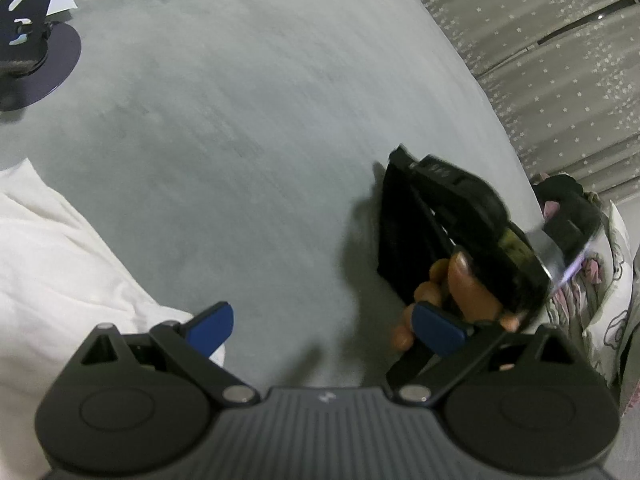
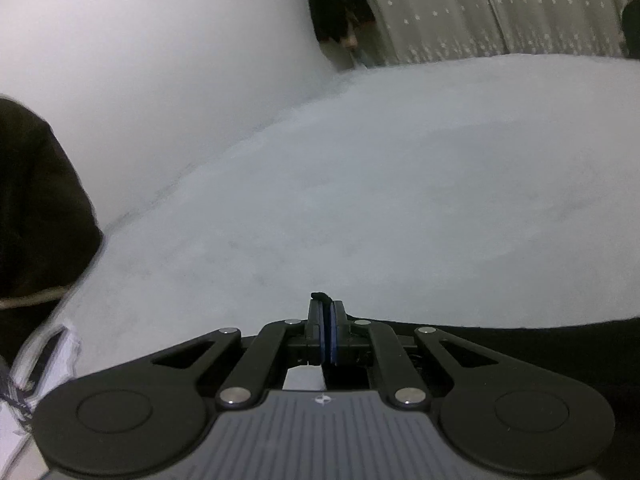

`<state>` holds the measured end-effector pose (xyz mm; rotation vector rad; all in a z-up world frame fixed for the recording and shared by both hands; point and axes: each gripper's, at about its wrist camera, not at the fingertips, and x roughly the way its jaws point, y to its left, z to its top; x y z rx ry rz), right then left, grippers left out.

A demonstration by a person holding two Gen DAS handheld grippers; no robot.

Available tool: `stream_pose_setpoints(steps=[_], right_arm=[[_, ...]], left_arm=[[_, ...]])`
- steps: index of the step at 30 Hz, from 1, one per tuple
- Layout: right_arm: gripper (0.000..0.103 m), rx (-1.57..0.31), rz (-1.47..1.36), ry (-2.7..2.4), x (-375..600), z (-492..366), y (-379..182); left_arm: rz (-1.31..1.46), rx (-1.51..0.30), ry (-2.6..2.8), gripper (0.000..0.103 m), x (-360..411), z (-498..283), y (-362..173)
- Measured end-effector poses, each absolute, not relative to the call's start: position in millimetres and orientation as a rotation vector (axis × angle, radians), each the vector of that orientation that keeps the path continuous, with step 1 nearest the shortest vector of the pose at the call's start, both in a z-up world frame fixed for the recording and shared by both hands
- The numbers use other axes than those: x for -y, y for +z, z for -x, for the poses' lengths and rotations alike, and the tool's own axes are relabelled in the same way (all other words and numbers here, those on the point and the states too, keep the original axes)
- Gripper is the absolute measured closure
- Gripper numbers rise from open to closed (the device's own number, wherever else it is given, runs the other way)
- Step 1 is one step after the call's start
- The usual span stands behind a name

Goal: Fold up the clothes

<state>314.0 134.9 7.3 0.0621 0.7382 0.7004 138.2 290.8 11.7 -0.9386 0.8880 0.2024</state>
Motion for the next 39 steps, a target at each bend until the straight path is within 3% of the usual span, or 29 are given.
stream_pose_setpoints(steps=[2,4,6,10,20,26,33,35,36,38,39], right_arm=[[0.090,-0.770,-0.037,0.694,-132,-315,5],[0.071,-0.736,-0.072,0.699,-111,-312,16],[0.065,-0.668,-0.143,0.701,-80,-309,32],[0.065,-0.669,-0.225,0.599,7,-320,52],[0.065,-0.658,0.035,0.292,224,-288,65],[0.069,-0.673,0.203,0.283,270,-289,59],[0.078,-0.702,0.314,0.338,273,-319,37],[0.079,-0.693,0.326,0.373,261,-329,30],[0.079,-0.691,0.330,0.386,257,-335,25],[0.081,-0.691,0.341,0.405,250,-345,16],[0.086,-0.698,0.352,0.414,247,-349,12]], left_arm=[[0.930,-0.893,0.201,0.003,-290,-139,12],[0.925,-0.895,0.199,0.003,-290,-140,12],[0.919,-0.894,0.198,0.003,-291,-140,13],[0.864,-0.879,0.180,0.003,-287,-141,18],[0.393,-0.745,0.009,0.003,-221,-164,75],[0.158,-0.743,-0.178,0.003,-136,-235,87],[0.003,-0.822,-0.263,0.003,-62,-319,41],[-0.024,-0.853,-0.264,0.014,-52,-336,20],[-0.026,-0.857,-0.265,0.028,-51,-341,16],[-0.015,-0.847,-0.268,0.036,-55,-347,17],[-0.010,-0.842,-0.270,0.054,-58,-349,17]])
